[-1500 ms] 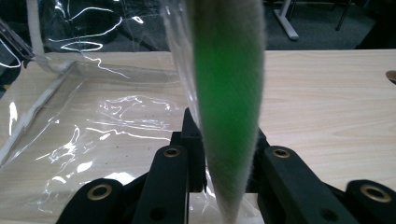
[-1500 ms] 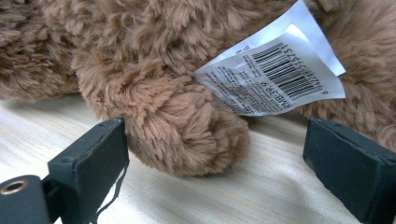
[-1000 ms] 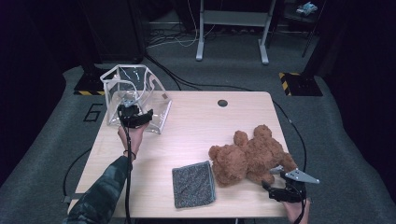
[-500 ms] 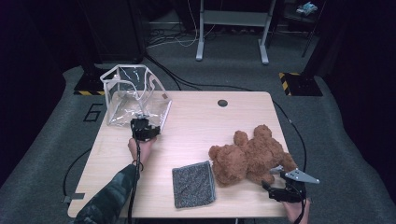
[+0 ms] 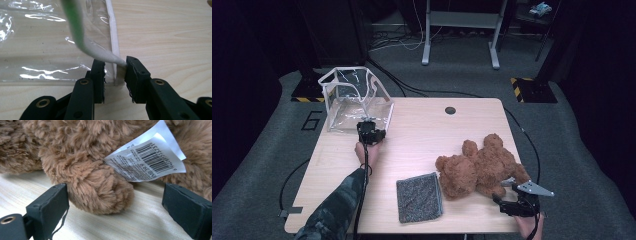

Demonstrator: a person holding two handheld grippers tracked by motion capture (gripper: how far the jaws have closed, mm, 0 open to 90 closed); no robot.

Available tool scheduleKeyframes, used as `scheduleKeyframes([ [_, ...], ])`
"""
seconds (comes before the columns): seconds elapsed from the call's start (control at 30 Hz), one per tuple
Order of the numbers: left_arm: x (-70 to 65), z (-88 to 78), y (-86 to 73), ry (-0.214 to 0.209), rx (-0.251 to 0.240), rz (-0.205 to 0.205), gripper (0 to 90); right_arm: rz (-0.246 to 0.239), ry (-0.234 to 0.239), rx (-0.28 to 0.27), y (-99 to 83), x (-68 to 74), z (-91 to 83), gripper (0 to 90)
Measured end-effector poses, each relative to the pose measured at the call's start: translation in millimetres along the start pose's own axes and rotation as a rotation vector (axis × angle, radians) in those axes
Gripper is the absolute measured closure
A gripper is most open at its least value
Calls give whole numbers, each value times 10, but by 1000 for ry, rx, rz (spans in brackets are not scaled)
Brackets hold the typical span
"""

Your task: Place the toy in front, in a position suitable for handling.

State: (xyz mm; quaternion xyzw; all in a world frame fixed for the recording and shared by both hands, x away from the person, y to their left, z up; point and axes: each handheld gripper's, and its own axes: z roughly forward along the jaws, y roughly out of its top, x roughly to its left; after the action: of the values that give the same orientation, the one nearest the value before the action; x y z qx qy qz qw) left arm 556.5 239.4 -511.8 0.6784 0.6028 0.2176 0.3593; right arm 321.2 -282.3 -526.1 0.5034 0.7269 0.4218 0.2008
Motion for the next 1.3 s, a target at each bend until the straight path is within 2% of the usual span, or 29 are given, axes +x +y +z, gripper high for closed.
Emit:
scheduleKeyframes([
  [0.03, -2, 10, 1, -3, -2, -1, 683, 1, 1, 1, 1, 1, 1, 64],
  [0.07, -9, 25, 11, -17, -2, -40, 683, 1, 1, 1, 0, 1, 1, 64],
  [0.1, -2, 38, 32, -20, -3, -50, 684, -1, 3, 4, 1, -2, 2, 64],
  [0.17, -8, 63, 80, -25, 2, -34, 681, -2, 3, 4, 1, -2, 2, 64],
  [0.2, -14, 64, 94, -15, -14, -23, 675, -1, 0, 4, 1, 0, 2, 64],
  [0.33, -24, 69, 94, -17, -19, -21, 648, 1, -1, 0, -1, 0, 0, 64],
  [0.37, -1, 55, 94, -10, -5, -24, 598, 0, -1, -1, -1, 1, -1, 65],
  [0.43, 33, 1, 96, -31, 8, -44, 481, 0, 1, 3, 1, 1, 1, 65],
  [0.47, 42, -26, 98, -42, 16, -44, 422, -1, 0, 0, -1, 0, 1, 65],
  [0.5, 70, -63, 100, -58, 37, -28, 356, 0, 0, 0, -1, 1, -1, 65],
  [0.53, 70, -63, 100, -58, 37, -28, 313, 0, 0, 0, -1, 1, -1, 65],
  [0.57, 73, -150, 77, -76, 25, -27, 289, 1, -2, 0, -1, 0, 0, 64],
  [0.6, 83, -211, 63, -84, 28, 8, 268, 0, -1, -1, -1, 1, 1, 64],
  [0.67, 76, -264, 45, -93, 40, 23, 214, 1, -2, 2, 0, 3, 0, 64],
  [0.7, 75, -326, 16, -135, 51, 29, 176, 3, -2, 0, 1, 6, 1, 64],
  [0.73, 58, -384, -17, -151, 50, 49, 154, 0, -2, 2, 0, 3, 1, 64],
  [0.77, 16, -490, -77, -177, 59, 89, 143, 3, -2, 2, 1, 5, 1, 64],
  [0.8, 16, -490, -77, -177, 59, 89, 139, 3, -2, 2, 1, 5, 1, 64],
  [0.83, -41, -610, -161, -208, 66, 131, 124, 0, -3, 3, 1, 5, 3, 64],
  [0.87, -41, -610, -161, -208, 66, 131, 111, 0, -3, 3, 1, 5, 3, 64],
  [0.97, -163, -792, -332, -270, 76, 184, 105, 2, -6, 1, 1, 8, 3, 65],
  [1.03, -267, -918, -488, -303, 84, 251, 105, -2, -7, 7, 1, 9, 4, 64],
  [1.2, -459, -1083, -733, -367, 107, 296, 75, -3, -6, 6, 1, 10, 5, 65],
  [1.23, -459, -1083, -733, -367, 107, 296, 71, -2, -6, 6, 1, 10, 5, 65],
  [1.27, -498, -1109, -770, -377, 111, 313, 71, -2, -6, 6, 1, 10, 5, 65],
  [1.3, -588, -1155, -836, -402, 115, 325, 60, -6, -7, 8, 1, 12, 6, 65],
])
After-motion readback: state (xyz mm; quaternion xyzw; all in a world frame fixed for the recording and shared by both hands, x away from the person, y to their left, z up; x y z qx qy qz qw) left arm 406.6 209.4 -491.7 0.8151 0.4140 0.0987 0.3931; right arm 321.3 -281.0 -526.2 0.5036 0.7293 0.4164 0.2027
